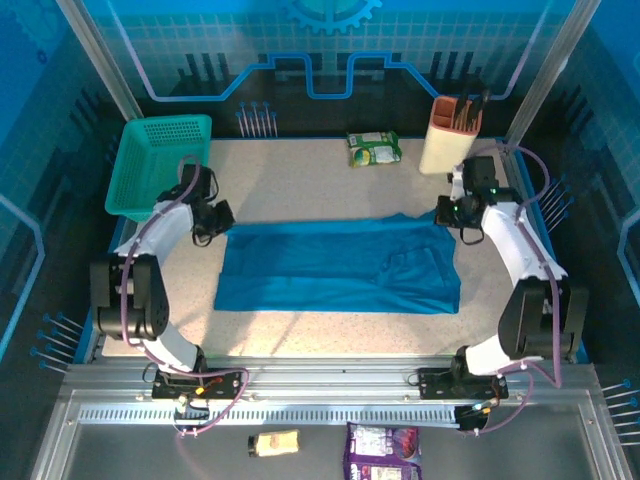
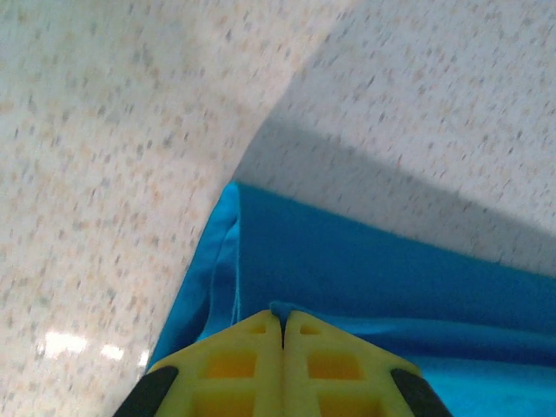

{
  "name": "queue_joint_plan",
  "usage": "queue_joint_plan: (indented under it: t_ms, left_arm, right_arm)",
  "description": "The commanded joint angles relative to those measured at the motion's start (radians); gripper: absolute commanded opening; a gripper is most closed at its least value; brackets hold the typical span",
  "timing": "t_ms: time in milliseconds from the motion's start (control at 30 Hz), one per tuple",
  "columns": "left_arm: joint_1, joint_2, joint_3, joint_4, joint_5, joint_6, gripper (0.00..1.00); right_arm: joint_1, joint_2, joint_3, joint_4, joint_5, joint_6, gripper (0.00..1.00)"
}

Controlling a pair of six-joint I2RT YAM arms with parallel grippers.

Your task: Fold the inside-out t-shirt

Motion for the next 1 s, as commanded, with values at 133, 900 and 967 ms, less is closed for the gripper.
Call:
queue_joint_plan:
  t_ms: [133,900,967]
  left_arm:
    - [0.023,-0.134,-0.153,0.061,0.053,-0.091,0.00]
    - [0.039,-0.335,-0.447,0.087,0.058,-0.208,0.13]
    - [0.039,-0.344,-0.464,0.080,0.054,-0.217,0.23]
  right_arm:
    - [-0.039,-0.165,-0.154,0.001,-0.045,0.106,0.00]
    - [-0.048,-0.424,-0.535,0.026,0.033,0.347,0.00]
    - [-0.038,-0.440,-0.537,0.002,0.061,0.343,0.09]
